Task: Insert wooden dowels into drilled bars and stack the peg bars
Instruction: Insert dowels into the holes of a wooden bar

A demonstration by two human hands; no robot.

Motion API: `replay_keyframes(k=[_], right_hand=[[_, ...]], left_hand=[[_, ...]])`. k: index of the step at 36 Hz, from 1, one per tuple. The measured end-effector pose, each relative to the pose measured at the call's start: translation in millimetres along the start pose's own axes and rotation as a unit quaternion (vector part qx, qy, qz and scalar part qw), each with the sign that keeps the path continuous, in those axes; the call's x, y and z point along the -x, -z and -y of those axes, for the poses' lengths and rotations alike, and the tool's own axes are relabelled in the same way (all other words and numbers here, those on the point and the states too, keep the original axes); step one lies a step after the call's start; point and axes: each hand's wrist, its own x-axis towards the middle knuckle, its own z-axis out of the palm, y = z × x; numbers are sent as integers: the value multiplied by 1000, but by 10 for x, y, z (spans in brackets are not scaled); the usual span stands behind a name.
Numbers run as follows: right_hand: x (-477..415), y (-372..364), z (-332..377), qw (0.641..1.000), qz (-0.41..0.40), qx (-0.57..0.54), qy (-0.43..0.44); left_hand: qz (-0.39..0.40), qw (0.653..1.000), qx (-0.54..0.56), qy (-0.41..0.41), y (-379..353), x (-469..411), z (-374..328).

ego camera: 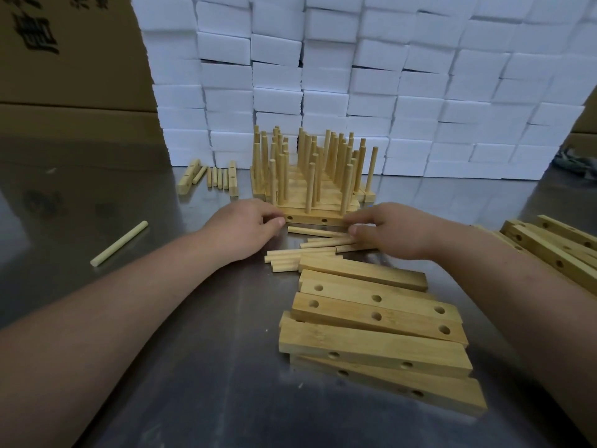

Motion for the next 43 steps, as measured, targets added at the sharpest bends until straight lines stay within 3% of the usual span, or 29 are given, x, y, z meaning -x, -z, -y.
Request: replay_keyframes(k=[9,16,22,26,29,33,43], right_hand=[[-69,398,-597,960,-74,144,-227],[-11,307,-843,947,-57,119,-293],[20,326,-560,961,-36,135,-239],[270,491,63,994,67,66,-60],[466,462,533,982,162,84,47],[490,253,740,960,187,198,69],[506,216,725,948,223,221,61]], left_hand=[[80,991,2,-111,-28,79,-311],[104,988,28,-106,-5,113,-334],[120,985,31,-122,36,138,-377],[118,983,45,-132,50,140,-423],[129,982,26,-137,22,143,-452],[134,983,26,-124,21,140,-454],[135,985,27,-101,44,129,-423]])
